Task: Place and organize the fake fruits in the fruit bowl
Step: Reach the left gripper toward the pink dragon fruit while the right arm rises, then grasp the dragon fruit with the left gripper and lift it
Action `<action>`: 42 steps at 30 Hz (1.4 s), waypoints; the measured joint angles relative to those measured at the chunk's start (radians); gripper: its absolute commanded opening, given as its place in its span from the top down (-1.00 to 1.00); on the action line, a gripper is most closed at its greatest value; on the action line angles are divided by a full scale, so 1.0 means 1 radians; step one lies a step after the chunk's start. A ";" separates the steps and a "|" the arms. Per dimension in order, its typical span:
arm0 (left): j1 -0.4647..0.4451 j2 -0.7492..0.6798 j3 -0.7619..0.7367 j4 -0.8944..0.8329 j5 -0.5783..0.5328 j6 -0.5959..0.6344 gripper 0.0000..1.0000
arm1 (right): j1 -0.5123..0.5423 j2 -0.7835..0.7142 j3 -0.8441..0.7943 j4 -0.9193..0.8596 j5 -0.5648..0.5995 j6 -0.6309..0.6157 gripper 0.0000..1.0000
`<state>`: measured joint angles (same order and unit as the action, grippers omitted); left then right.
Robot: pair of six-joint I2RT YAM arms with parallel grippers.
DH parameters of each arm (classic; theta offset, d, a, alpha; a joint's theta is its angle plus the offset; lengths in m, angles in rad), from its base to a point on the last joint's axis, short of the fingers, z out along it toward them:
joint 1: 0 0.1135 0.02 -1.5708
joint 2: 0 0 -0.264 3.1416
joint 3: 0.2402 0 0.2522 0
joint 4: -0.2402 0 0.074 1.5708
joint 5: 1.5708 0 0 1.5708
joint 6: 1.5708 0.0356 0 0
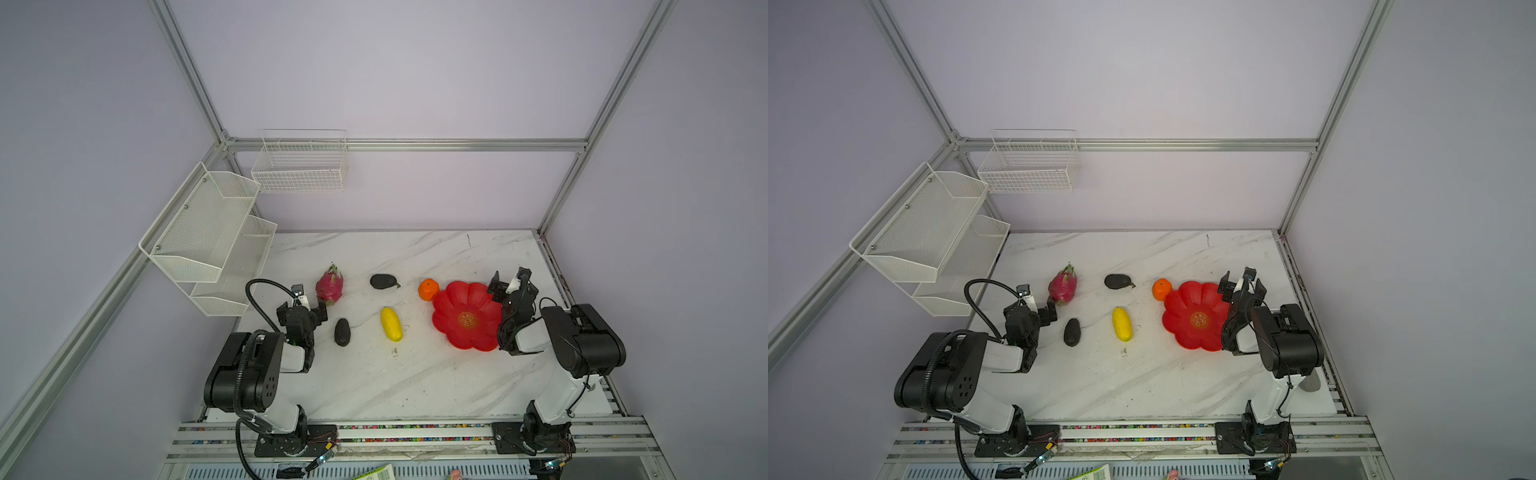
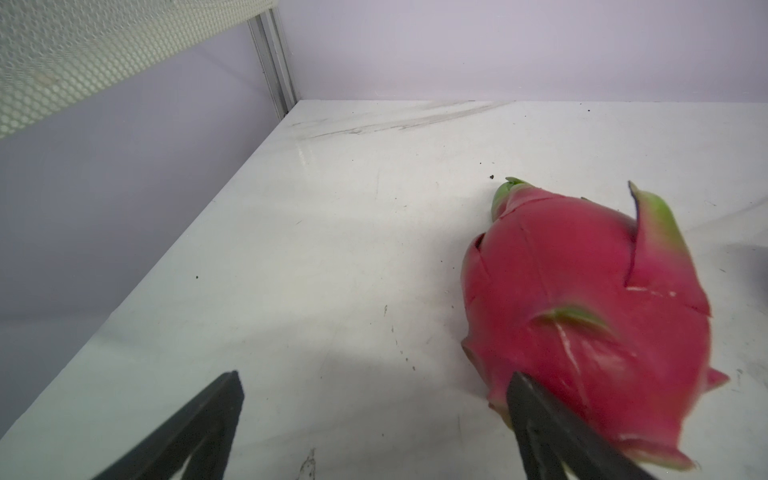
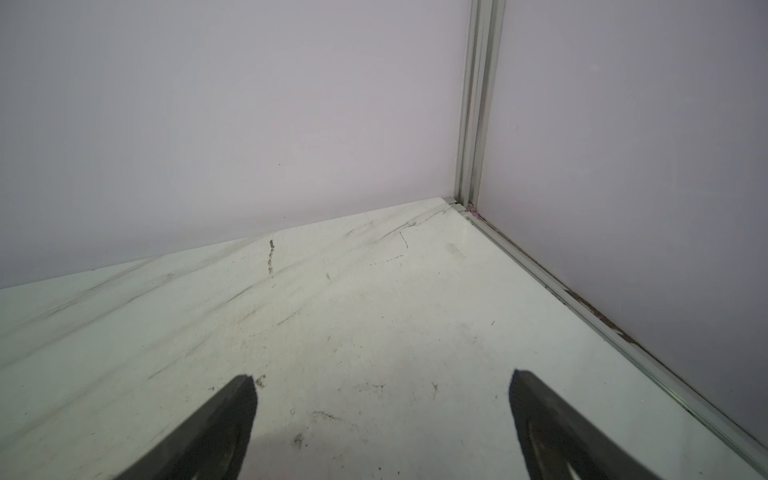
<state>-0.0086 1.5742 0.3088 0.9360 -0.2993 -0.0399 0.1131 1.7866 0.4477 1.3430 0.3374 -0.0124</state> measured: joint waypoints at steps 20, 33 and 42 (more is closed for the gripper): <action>0.000 -0.380 0.222 -0.592 0.001 -0.098 -1.00 | 0.286 -0.467 0.225 -0.626 -0.174 0.186 -0.95; -0.002 0.061 0.675 -1.040 0.372 -0.125 -1.00 | 0.650 -0.182 0.415 -0.712 -0.362 0.295 -0.95; -0.022 0.202 0.759 -1.147 0.372 -0.134 -0.96 | 0.650 -0.182 0.415 -0.735 -0.357 0.292 -0.95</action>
<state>-0.0307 1.7760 1.0676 -0.2111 0.0723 -0.1734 0.7635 1.6047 0.8627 0.6075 -0.0200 0.2798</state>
